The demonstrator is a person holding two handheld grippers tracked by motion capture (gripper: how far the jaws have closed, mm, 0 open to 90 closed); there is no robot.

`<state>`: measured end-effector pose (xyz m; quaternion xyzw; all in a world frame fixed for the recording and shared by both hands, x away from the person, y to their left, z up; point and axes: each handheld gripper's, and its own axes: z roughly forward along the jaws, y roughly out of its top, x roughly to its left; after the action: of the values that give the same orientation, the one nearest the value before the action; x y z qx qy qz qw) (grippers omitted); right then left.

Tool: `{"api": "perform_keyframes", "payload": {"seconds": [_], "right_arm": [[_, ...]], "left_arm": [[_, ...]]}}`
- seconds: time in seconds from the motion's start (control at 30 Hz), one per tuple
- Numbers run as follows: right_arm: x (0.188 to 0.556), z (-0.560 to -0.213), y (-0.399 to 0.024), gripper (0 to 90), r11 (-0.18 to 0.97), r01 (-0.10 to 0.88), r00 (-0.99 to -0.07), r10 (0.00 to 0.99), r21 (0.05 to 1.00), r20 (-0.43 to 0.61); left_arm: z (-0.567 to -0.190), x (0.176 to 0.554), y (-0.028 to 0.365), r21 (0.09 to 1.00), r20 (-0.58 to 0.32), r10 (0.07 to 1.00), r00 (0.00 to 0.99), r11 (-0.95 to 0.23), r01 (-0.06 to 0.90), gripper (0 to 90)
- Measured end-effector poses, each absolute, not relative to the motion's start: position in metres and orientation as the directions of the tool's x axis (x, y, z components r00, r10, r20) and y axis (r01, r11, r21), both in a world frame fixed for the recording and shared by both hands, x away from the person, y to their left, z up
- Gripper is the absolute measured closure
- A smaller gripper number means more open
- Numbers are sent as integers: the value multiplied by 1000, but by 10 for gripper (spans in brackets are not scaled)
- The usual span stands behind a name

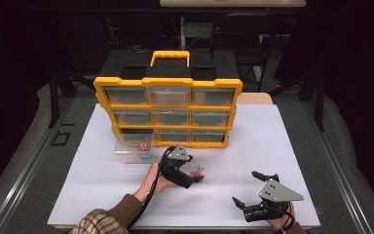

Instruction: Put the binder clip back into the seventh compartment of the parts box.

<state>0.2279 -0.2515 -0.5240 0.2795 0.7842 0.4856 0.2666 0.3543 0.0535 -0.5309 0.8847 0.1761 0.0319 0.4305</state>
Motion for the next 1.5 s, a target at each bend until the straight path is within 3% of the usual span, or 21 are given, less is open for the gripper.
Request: {"api": "perform_keyframes", "payload": {"seconds": [0.67,1.1,1.5], "right_arm": [[228,-525,-252,0,368,189,-704,698,910,-136],[228,-525,-252,0,367,198,-702,700,909,-130],[228,-525,-252,0,370,197,-700,701,908,-134]], "left_arm": [[-551,367,43,763,-170,352,921,-544,348,715],[-542,361,45,779,-218,210,953,-551,300,877],[-531,356,53,792,-155,239,959,-549,265,882]]}}
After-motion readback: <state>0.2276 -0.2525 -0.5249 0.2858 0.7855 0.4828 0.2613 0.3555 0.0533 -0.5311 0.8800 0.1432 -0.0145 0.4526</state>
